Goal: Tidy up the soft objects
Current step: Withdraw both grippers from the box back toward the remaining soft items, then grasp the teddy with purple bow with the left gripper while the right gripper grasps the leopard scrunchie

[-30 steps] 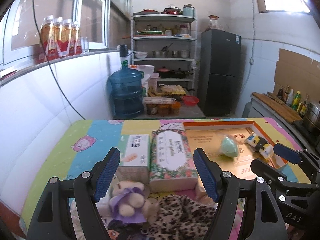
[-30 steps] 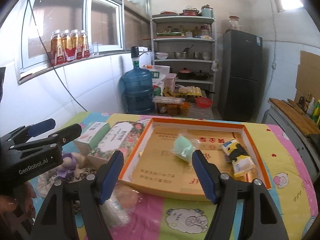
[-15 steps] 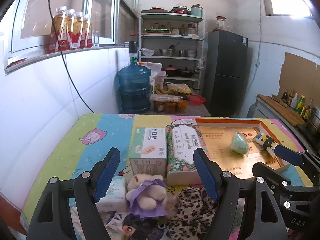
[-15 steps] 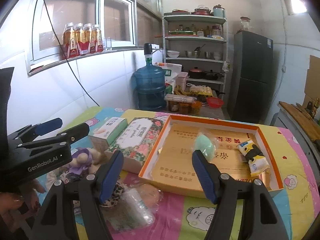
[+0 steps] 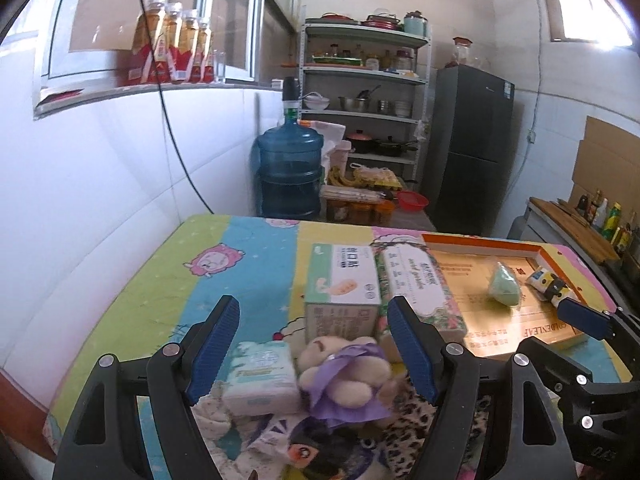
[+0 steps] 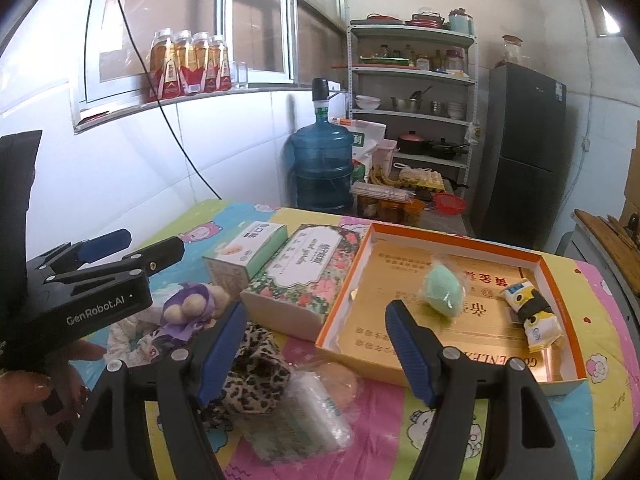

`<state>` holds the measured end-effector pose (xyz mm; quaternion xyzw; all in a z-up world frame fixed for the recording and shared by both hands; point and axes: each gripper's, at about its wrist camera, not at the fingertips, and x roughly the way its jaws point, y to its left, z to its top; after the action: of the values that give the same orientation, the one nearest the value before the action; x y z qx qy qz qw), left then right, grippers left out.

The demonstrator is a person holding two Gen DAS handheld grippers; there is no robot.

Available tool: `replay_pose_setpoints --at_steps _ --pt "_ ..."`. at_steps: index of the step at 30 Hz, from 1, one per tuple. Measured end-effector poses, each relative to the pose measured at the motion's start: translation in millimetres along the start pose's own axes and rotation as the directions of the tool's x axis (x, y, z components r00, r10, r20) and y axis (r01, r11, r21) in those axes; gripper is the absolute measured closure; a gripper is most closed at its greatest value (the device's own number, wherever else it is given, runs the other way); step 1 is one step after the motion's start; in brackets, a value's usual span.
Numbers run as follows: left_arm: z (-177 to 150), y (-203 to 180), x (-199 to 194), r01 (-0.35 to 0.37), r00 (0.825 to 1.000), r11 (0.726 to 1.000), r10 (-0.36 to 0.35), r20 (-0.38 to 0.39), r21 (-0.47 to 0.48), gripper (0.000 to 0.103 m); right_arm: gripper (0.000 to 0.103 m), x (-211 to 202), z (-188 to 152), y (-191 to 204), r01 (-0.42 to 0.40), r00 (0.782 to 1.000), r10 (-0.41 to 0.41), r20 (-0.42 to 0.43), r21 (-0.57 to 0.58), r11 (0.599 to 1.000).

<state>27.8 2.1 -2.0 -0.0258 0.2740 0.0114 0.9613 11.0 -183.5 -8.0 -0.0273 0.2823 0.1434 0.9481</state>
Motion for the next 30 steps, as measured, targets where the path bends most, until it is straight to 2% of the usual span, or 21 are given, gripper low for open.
replay_pose_setpoints --at_steps 9,14,18,25,30 --pt "-8.7 25.9 4.9 -0.027 0.999 0.999 0.026 -0.020 -0.018 0.025 0.031 7.0 -4.6 12.5 -0.018 1.000 0.018 -0.021 -0.016 1.000" --pt "-15.8 40.9 5.3 -0.045 0.999 0.999 0.045 -0.025 -0.022 0.025 0.031 8.2 -12.3 12.8 -0.054 0.998 0.054 -0.034 -0.015 0.998" --pt "-22.8 50.2 4.0 -0.051 0.998 0.998 0.051 -0.026 -0.023 0.025 0.031 6.2 -23.8 16.5 -0.052 0.998 0.049 -0.047 -0.061 0.997" --pt "-31.7 59.6 0.6 -0.021 1.000 0.999 0.020 -0.022 -0.030 0.025 0.031 6.7 -34.7 18.3 -0.057 0.997 0.053 -0.063 -0.066 0.996" --pt "-37.8 50.0 -0.9 0.041 0.999 0.999 -0.041 -0.023 0.005 0.025 0.031 1.9 -32.2 28.3 -0.096 0.995 0.093 -0.039 -0.090 0.991"
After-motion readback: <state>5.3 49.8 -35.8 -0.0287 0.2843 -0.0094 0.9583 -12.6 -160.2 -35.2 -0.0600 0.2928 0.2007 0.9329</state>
